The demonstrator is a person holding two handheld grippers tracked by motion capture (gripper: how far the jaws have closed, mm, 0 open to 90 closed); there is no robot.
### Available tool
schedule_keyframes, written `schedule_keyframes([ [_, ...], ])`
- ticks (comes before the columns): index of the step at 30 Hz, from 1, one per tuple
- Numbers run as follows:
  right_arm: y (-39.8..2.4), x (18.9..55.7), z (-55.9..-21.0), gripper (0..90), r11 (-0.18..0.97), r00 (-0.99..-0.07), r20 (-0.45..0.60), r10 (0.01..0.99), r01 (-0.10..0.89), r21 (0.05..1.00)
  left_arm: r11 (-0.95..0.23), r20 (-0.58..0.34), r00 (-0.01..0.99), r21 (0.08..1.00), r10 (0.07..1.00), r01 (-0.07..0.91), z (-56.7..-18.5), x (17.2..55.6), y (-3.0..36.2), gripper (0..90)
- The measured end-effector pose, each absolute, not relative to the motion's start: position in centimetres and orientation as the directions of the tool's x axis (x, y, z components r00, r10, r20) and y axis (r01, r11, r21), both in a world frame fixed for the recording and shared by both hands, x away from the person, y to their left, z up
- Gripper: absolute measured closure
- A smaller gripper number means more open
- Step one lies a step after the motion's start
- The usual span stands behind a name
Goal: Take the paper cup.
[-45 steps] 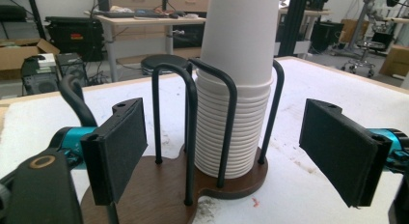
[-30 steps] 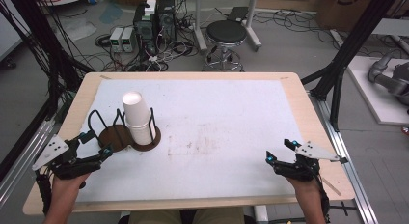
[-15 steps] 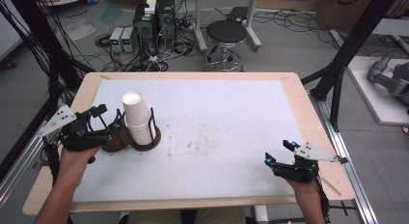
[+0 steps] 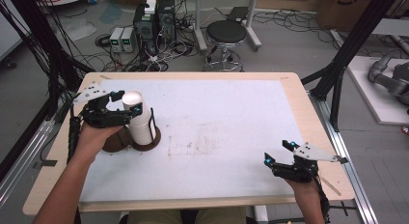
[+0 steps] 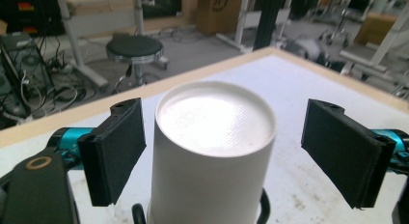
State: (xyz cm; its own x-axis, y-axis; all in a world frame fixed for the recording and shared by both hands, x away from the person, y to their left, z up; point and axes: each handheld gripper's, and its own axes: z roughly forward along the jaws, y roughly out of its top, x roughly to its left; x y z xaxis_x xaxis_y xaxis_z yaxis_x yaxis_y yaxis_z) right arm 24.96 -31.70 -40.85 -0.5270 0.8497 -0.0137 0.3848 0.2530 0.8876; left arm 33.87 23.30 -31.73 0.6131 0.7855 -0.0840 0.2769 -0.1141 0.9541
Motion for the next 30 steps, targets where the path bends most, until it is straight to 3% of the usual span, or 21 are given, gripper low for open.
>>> schedule_keyframes([
  [14,-32.0,24.9,-40.8,18.7,0.25,-0.524,-0.016,0.851,0.38,0.891,-0.161,-0.071,0.591,0.93,0.804,0.331,-32.5,35.1,22.8,31.4],
  [30,-31.9,24.9,-40.8,18.8,0.255,-0.527,-0.02,0.849,0.378,0.89,-0.05,-0.084,0.626,0.98,0.776,0.194,-25.8,33.9,23.3,33.0],
])
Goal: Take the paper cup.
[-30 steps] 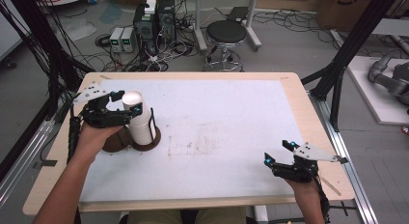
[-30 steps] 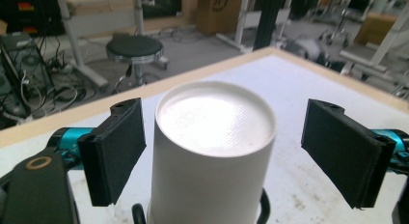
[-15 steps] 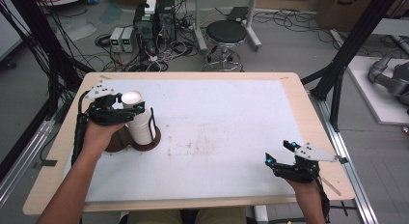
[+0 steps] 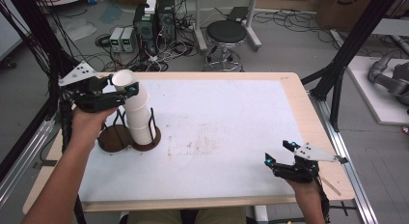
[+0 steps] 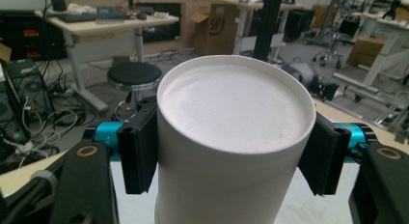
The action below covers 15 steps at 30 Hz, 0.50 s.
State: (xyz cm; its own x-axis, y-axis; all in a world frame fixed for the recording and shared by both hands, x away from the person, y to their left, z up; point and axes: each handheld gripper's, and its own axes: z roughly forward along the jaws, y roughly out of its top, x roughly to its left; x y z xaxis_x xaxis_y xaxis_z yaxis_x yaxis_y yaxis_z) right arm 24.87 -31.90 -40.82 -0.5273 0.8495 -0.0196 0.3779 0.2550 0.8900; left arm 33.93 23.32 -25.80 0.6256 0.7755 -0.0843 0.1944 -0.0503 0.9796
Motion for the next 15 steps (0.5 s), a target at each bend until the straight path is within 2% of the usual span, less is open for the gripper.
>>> schedule_keyframes([
  [7,-31.9,24.8,-40.8,18.8,0.25,-0.525,-0.014,0.851,0.381,0.89,0.019,-0.113,0.68,0.989,0.724,0.144,-23.1,32.9,22.9,33.2],
  [15,-31.6,24.9,-40.8,18.8,0.254,-0.533,-0.017,0.846,0.376,0.891,-0.008,-0.096,0.748,0.991,0.657,0.134,-23.1,32.3,20.1,33.2],
])
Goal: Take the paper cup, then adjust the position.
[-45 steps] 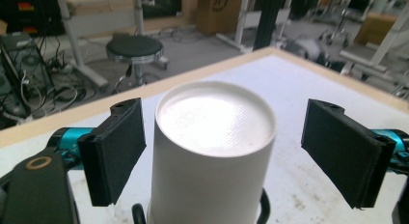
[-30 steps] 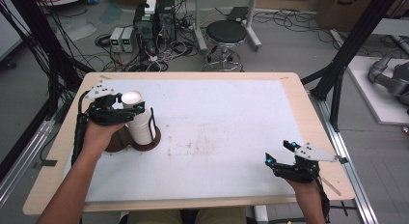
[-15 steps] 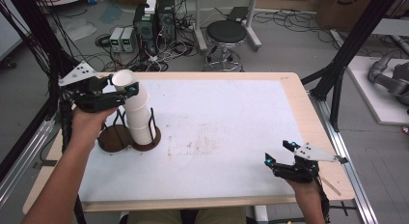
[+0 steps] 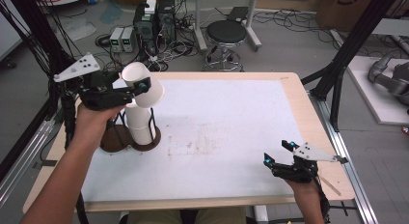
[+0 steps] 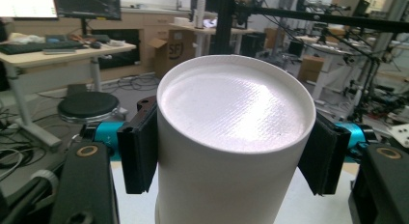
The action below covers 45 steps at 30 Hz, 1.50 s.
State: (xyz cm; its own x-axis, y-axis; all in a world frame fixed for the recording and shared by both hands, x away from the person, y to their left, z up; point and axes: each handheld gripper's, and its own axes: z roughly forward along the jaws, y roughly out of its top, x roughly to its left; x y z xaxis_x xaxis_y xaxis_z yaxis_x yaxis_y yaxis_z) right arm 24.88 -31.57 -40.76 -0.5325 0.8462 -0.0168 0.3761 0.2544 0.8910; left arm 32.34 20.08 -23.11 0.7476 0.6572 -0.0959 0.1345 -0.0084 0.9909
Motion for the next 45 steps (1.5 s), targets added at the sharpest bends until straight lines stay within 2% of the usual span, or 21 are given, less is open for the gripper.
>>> schedule_keyframes([
  [6,-31.4,24.9,-40.8,18.8,0.256,-0.545,-0.013,0.838,0.372,0.892,-0.027,-0.092,0.81,0.991,0.58,0.132,-25.0,32.3,17.3,33.1],
  [12,-31.0,25.1,-40.7,18.7,0.259,-0.564,-0.006,0.825,0.369,0.893,-0.037,-0.099,0.835,0.989,0.542,0.141,-26.8,32.3,15.7,33.0],
  [45,-27.5,26.0,-40.3,18.6,0.311,-0.686,0.006,0.728,0.338,0.888,-0.119,-0.086,0.874,0.98,0.479,0.162,-32.3,31.9,12.4,32.9],
])
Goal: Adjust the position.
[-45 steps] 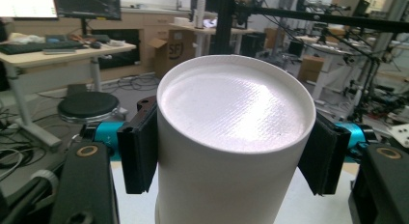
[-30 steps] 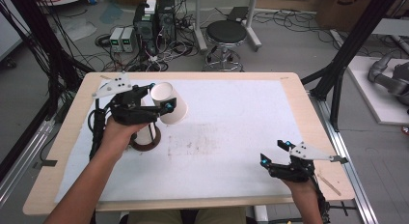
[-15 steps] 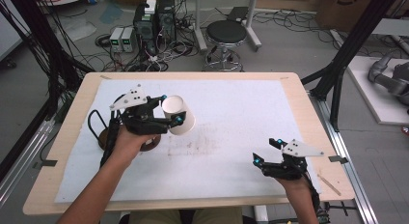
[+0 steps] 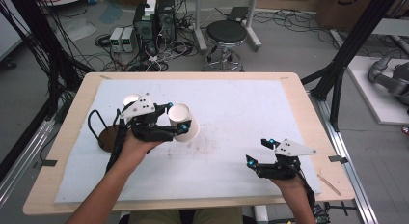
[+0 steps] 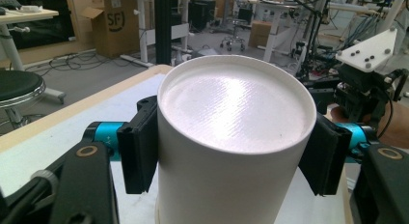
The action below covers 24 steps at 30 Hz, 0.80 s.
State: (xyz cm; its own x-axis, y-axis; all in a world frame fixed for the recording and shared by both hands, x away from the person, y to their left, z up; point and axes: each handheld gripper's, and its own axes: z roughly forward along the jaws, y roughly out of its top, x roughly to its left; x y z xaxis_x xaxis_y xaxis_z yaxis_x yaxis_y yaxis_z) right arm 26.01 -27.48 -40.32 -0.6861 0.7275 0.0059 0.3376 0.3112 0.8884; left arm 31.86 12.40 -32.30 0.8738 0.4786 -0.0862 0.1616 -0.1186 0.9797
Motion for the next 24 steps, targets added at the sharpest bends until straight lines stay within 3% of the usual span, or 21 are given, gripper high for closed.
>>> schedule_keyframes([
  [24,-21.6,27.5,-38.8,18.6,0.305,-0.863,0.074,0.501,0.256,0.918,-0.151,-0.087,0.91,0.975,0.406,0.161,-34.9,31.5,10.2,32.8],
])
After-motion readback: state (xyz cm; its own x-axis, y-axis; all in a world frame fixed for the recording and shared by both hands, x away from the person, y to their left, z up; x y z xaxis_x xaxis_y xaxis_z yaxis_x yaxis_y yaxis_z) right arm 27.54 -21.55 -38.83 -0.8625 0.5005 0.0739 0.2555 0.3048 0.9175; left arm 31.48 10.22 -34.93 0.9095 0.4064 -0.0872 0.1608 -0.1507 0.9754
